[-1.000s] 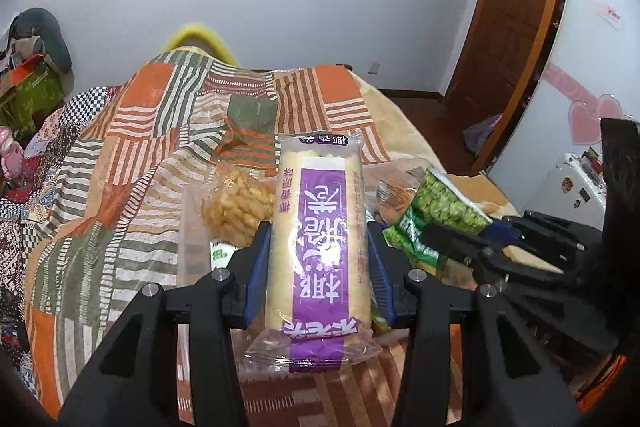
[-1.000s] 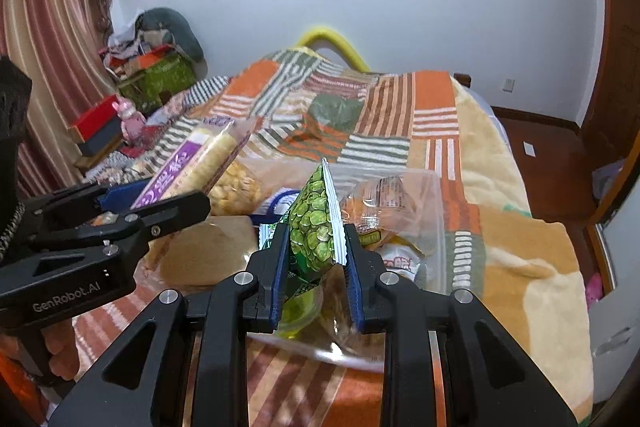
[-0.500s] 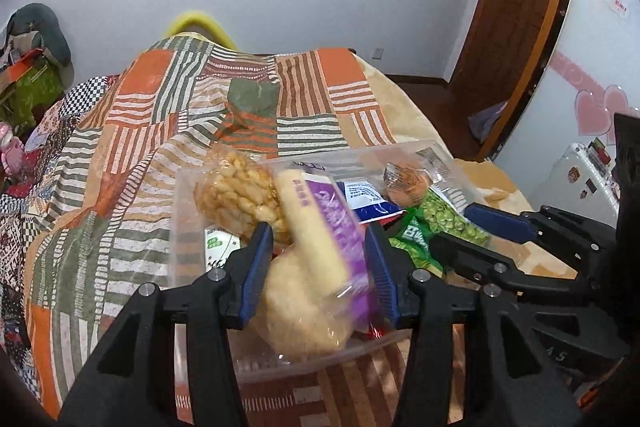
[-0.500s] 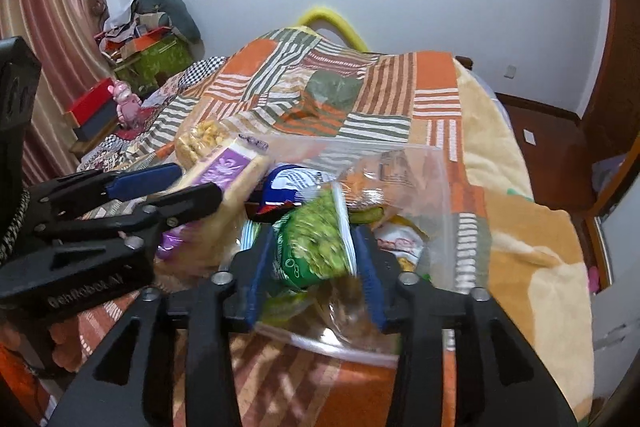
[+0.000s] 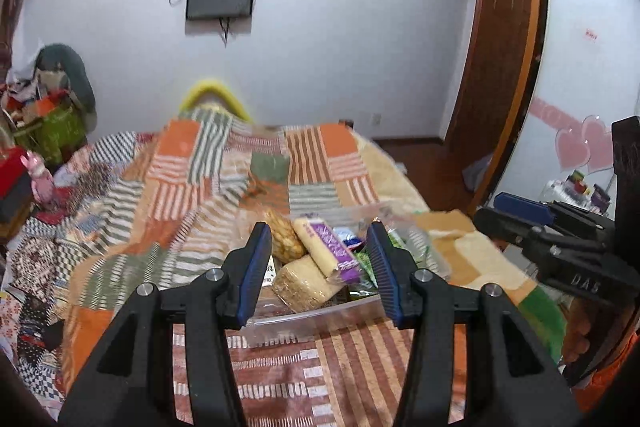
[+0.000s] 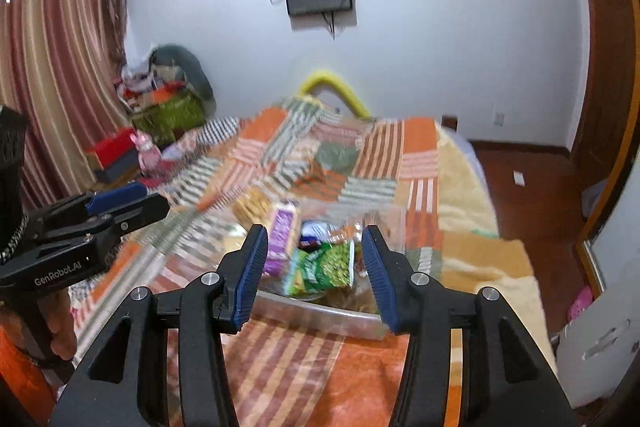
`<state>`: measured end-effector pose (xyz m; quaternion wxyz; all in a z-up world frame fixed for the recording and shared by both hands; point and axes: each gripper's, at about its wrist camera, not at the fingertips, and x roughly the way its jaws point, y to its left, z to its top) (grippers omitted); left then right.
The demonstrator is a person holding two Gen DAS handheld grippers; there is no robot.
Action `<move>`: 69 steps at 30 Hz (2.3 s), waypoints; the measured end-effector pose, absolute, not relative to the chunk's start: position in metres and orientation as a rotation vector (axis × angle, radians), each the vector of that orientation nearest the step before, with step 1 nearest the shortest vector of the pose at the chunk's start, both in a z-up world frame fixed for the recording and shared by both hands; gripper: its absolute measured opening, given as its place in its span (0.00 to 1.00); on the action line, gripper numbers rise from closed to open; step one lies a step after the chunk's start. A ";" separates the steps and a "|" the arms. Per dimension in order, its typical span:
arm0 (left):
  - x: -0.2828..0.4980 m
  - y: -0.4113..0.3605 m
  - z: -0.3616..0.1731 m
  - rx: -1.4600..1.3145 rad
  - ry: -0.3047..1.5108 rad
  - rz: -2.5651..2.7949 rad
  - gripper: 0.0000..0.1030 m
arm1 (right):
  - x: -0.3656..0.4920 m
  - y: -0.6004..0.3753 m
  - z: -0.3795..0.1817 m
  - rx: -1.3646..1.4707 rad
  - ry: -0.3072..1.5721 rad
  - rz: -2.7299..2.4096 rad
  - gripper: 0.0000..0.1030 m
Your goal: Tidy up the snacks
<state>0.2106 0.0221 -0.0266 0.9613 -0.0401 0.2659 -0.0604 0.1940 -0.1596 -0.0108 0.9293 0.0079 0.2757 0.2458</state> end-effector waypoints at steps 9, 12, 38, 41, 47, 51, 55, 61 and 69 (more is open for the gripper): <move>0.131 0.016 0.025 -0.081 0.370 -0.107 0.59 | 0.133 -0.169 0.034 0.033 0.410 0.512 0.48; 0.112 0.012 0.036 -0.076 0.326 -0.105 0.68 | 0.120 -0.167 0.038 0.025 0.378 0.507 0.56; 0.081 0.001 0.036 -0.047 0.268 -0.048 1.00 | 0.096 -0.170 0.032 -0.003 0.303 0.410 1.00; 0.082 0.001 0.035 -0.051 0.269 -0.050 1.00 | 0.096 -0.170 0.033 -0.003 0.301 0.409 1.00; 0.084 0.002 0.034 -0.057 0.274 -0.059 1.00 | 0.095 -0.170 0.035 -0.001 0.300 0.410 1.00; 0.087 0.003 0.033 -0.057 0.277 -0.060 1.00 | 0.094 -0.171 0.037 0.002 0.298 0.409 1.00; 0.087 0.003 0.033 -0.059 0.278 -0.062 1.00 | 0.092 -0.171 0.040 0.005 0.294 0.407 1.00; 0.088 0.001 0.030 -0.055 0.283 -0.069 1.00 | 0.092 -0.172 0.038 0.010 0.293 0.405 1.00; 0.086 -0.001 0.031 -0.052 0.282 -0.107 1.00 | 0.091 -0.173 0.039 0.011 0.287 0.405 1.00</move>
